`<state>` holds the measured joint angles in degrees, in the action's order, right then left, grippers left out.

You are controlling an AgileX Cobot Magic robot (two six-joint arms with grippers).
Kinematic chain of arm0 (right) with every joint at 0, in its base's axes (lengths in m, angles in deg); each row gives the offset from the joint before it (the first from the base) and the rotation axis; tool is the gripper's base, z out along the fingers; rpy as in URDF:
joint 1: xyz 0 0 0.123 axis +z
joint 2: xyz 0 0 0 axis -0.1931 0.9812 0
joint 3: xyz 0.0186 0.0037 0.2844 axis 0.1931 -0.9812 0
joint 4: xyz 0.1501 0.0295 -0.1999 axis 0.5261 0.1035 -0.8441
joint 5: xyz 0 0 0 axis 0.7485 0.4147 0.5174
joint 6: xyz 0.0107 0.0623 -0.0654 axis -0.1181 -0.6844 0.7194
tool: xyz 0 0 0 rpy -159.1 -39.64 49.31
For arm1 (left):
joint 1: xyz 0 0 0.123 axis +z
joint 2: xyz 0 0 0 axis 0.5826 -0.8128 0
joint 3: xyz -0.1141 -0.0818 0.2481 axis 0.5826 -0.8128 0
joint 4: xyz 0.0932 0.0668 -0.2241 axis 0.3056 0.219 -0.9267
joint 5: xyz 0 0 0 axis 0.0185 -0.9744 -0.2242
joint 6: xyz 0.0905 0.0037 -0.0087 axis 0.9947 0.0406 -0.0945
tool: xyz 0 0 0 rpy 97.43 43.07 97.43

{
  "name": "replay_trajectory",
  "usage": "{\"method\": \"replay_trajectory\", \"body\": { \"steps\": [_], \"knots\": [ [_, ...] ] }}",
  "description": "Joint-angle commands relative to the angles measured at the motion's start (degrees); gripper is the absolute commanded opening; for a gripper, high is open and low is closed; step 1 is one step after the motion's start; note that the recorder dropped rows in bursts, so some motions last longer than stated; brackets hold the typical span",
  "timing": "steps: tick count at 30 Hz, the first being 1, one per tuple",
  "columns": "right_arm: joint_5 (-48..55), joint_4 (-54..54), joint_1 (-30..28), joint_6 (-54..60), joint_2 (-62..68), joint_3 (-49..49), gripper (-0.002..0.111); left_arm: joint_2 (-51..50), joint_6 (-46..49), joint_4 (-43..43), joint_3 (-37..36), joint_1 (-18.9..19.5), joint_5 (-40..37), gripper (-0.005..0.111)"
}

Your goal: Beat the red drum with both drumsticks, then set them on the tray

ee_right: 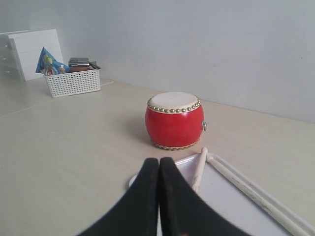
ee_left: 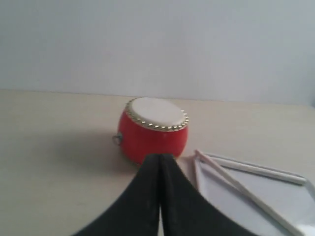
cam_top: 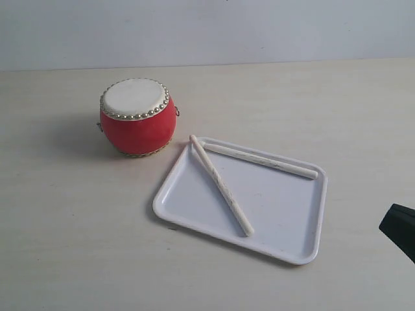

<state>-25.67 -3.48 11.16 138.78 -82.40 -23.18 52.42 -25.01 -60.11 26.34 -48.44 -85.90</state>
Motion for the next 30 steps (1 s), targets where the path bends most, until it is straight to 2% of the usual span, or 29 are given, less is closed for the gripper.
{"method": "replay_trajectory", "body": {
  "steps": [1,3,10,14,18,22,25,30],
  "knots": [
    [0.3,0.21,0.01,0.1,-0.29,-0.27,0.0,0.29,-30.92,31.73,0.5,0.24,0.79,0.0],
    [0.3,0.21,0.01,0.1,-0.29,-0.27,0.0,0.29,-34.7,38.2,-0.24,0.24,2.88,0.0],
    [0.3,0.21,0.01,0.1,-0.29,-0.27,0.0,0.29,-34.34,39.82,-6.13,0.24,19.86,0.0],
    [0.3,0.21,0.01,0.1,-0.29,-0.27,0.0,0.29,-33.59,39.82,-6.13,0.24,17.78,0.0],
    [0.3,0.21,0.01,0.1,-0.29,-0.27,0.0,0.29,-27.49,39.25,-6.13,0.24,17.93,0.0],
    [1.16,0.21,0.01,0.1,-0.29,-0.27,0.0,0.29,-20.51,31.53,-6.13,0.24,16.64,0.0],
    [1.57,0.21,0.01,0.1,-0.29,-0.27,0.0,0.29,-15.16,26.15,-6.13,0.24,13.13,0.0],
    [1.57,0.21,0.01,0.1,-0.29,-0.27,0.0,0.29,-13.89,25.27,-6.13,0.24,6.41,0.0]
  ]
}}
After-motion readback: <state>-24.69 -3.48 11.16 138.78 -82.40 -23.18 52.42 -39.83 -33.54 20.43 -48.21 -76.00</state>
